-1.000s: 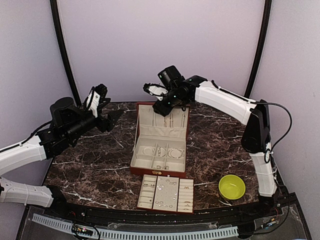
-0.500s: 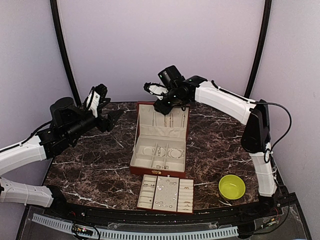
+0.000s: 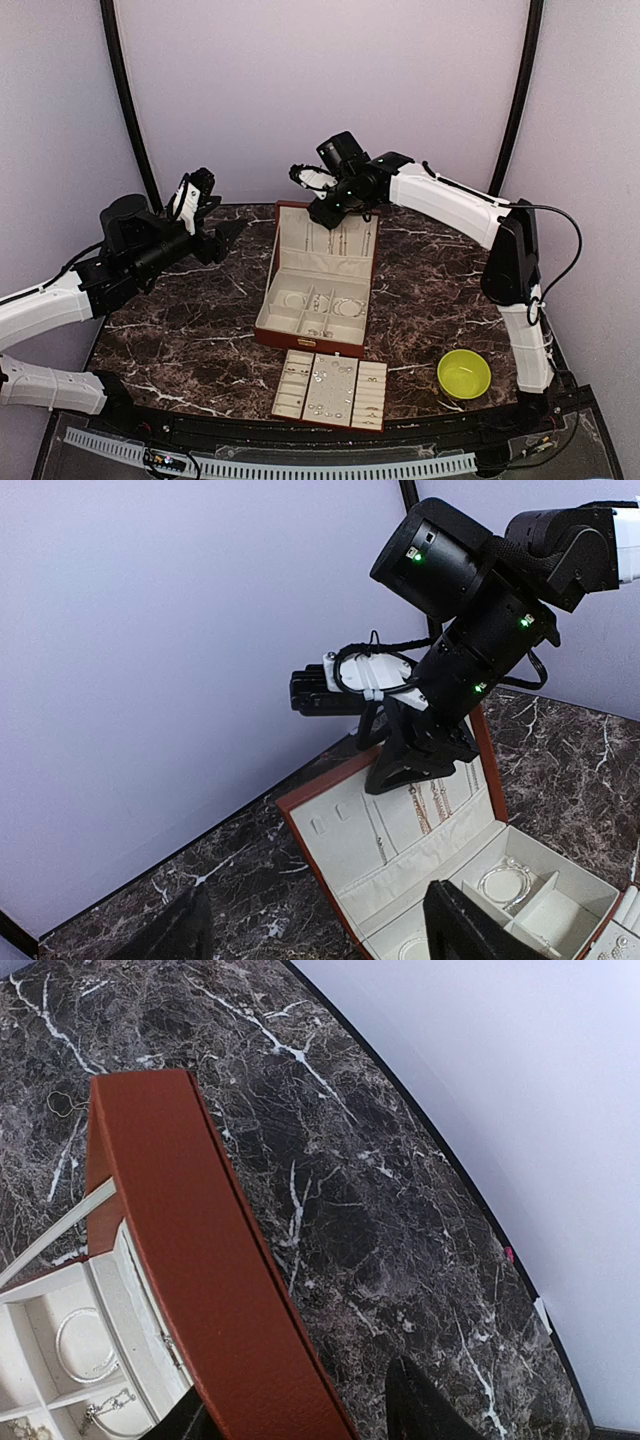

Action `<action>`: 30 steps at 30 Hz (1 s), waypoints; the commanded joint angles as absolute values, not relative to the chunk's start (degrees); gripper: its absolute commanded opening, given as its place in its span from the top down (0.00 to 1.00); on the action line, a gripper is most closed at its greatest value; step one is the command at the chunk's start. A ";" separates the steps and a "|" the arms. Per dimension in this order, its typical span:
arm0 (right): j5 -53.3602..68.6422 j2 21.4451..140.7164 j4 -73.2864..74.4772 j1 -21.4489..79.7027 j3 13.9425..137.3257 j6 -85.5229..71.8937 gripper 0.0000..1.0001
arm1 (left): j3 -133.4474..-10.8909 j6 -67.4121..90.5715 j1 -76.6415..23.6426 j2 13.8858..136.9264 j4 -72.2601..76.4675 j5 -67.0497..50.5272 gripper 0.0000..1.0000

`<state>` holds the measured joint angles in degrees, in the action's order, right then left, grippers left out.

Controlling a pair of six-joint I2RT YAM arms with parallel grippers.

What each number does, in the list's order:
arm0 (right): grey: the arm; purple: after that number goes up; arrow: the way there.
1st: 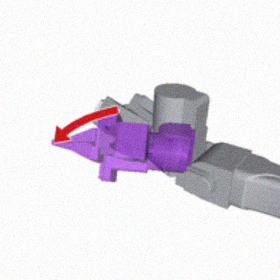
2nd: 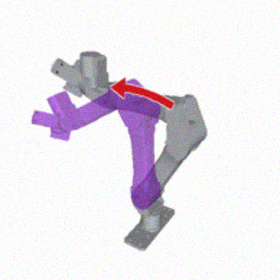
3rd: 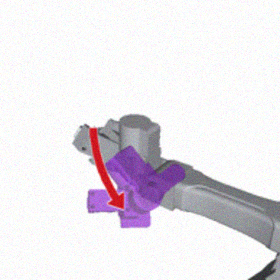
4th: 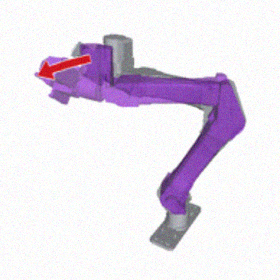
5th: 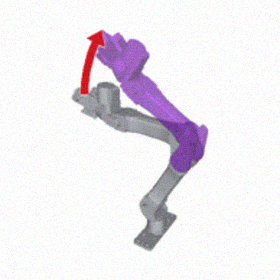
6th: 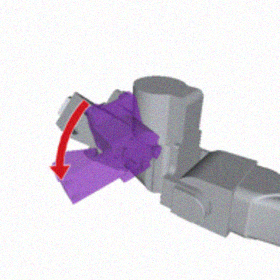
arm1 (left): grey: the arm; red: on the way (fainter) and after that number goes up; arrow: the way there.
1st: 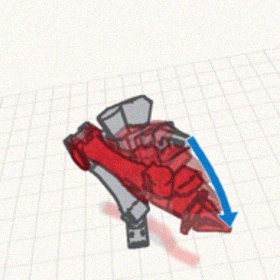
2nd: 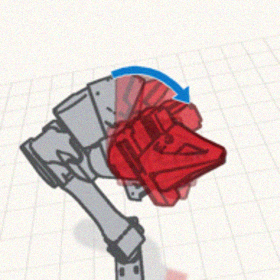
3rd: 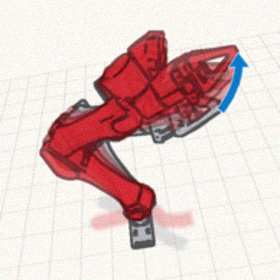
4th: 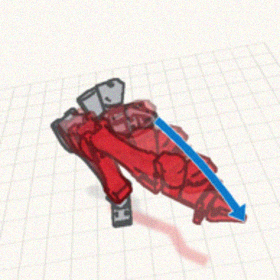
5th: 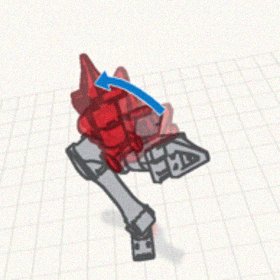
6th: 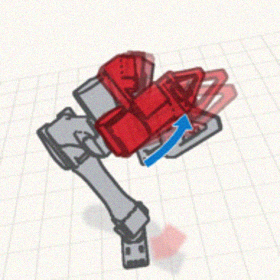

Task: Organize the mixed jewelry

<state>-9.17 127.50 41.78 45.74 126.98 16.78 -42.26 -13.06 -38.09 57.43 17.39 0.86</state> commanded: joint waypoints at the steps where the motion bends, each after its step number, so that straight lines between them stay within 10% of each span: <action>1: -10.78 128.60 38.37 45.78 127.05 14.01 0.46 | -43.59 -13.11 -37.85 57.05 17.91 0.18 0.25; 20: -3.76 115.12 33.04 45.97 116.95 13.13 0.06 | -43.82 -5.23 -37.58 58.36 20.85 -2.74 0.25; 30: 4.33 101.60 21.71 45.42 101.68 8.53 0.04 | -45.78 6.07 -33.16 63.27 19.09 -4.25 0.24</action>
<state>0.67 107.63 30.35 45.74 108.64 11.86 -44.12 -2.26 -35.48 62.08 18.63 -2.76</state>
